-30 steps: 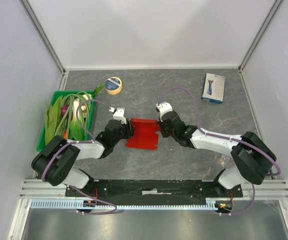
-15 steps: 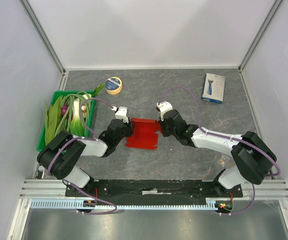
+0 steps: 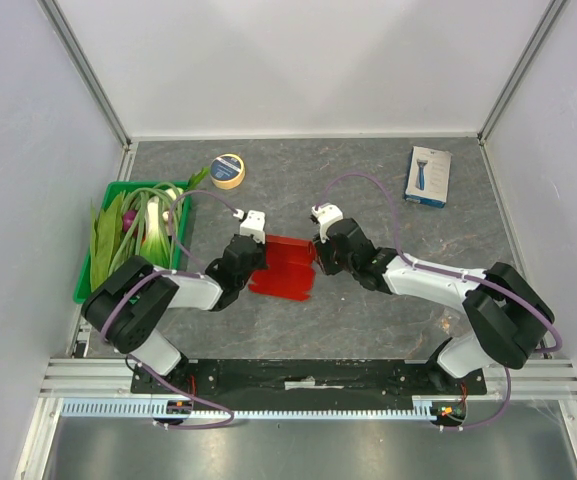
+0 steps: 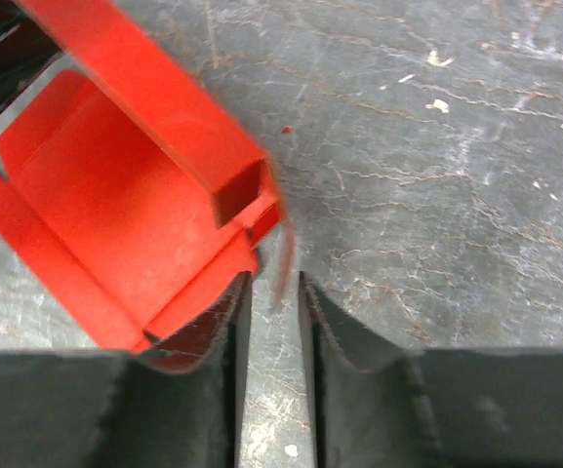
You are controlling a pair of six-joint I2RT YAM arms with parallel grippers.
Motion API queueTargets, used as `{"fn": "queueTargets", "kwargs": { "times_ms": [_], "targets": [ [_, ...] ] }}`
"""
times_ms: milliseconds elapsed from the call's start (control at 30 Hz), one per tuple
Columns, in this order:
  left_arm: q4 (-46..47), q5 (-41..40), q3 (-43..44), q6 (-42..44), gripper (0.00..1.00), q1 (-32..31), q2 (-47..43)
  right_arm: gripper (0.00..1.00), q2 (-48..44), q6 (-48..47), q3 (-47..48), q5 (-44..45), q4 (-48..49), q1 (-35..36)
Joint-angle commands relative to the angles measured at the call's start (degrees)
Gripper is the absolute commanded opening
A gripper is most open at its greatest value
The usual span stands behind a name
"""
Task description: Fold the paper box
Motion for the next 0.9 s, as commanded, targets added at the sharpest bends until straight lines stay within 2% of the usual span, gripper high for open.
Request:
{"fn": "queueTargets", "kwargs": {
  "times_ms": [0,33,133,267,367,500,700,867],
  "targets": [
    [1.7,-6.0,3.2,5.7,0.09,-1.9,1.5,0.4,-2.6,0.6,0.5,-10.1,0.5,-3.4],
    [1.5,-6.4,3.5,6.4,0.09,-2.2,1.6,0.48,-4.7,0.5,-0.1,-12.4,1.2,-4.6],
    [1.3,-7.6,3.6,6.6,0.06,-2.6,1.6,0.57,-10.1,-0.8,-2.4,-17.2,1.1,-8.5],
    [1.5,-9.0,3.4,7.3,0.02,-3.3,1.7,0.63,-14.5,-1.1,-4.7,-17.5,1.2,-15.8],
    [2.2,-9.2,3.1,7.8,0.02,-3.4,1.7,0.6,-10.9,-1.5,-4.0,-15.2,0.1,-18.0],
    [3.4,-9.5,2.4,8.0,0.02,-3.7,1.5,0.45,-2.7,-2.0,-2.6,-15.4,5.0,-17.8],
    [3.7,-9.3,2.2,8.4,0.02,-3.7,1.5,0.41,6.0,-8.9,1.0,-14.4,8.5,-13.3],
    [4.2,-9.7,2.0,8.7,0.02,-4.1,1.5,0.4,9.0,-13.1,0.4,-18.3,14.0,-11.3]
  ]
}}
